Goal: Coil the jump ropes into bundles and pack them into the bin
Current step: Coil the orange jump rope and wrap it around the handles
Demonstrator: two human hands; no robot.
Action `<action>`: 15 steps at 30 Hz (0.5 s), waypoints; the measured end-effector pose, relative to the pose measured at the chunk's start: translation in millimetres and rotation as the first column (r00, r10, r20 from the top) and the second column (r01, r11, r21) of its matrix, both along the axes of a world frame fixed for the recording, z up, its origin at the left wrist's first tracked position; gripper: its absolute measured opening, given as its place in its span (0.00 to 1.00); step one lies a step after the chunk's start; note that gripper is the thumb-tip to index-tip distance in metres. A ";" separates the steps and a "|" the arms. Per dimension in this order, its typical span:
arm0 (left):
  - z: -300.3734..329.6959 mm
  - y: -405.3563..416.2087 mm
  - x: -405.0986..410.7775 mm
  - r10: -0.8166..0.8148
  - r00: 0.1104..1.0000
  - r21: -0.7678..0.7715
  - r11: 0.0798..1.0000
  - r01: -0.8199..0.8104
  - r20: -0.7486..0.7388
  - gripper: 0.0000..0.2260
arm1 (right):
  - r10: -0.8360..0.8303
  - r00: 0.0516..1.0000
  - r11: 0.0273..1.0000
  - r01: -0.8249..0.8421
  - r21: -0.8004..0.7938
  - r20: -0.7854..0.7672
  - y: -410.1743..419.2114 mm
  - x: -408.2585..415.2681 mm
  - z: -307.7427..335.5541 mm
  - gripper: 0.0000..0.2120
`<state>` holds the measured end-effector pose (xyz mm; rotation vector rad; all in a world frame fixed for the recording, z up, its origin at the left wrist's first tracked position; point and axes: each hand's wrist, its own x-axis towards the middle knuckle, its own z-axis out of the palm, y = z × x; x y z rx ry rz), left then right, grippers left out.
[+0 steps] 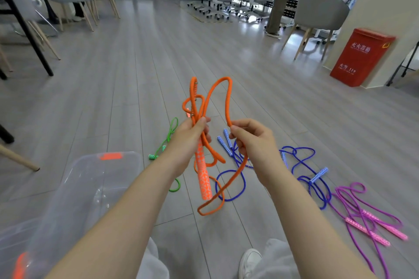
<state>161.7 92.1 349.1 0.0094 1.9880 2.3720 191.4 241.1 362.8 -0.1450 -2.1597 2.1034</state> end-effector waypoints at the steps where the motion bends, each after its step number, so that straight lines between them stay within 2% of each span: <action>1: -0.9 0.9 1.5 -0.033 0.999 -0.006 0.999 0.033 -0.004 0.09 | 0.007 1.000 1.000 -0.008 0.006 0.007 -1.3 -0.2 -1.4 0.06; 10: -2.6 7.2 11.1 -0.149 0.988 -0.044 0.988 0.147 -0.031 0.11 | 0.016 1.000 0.998 -0.016 0.069 -0.004 -7.9 -1.0 -6.2 0.10; 15: -1.4 8.7 13.3 -0.145 0.988 -0.081 0.987 0.141 -0.047 0.10 | -0.006 1.000 0.997 0.007 0.082 -0.015 -7.1 -3.4 -9.4 0.02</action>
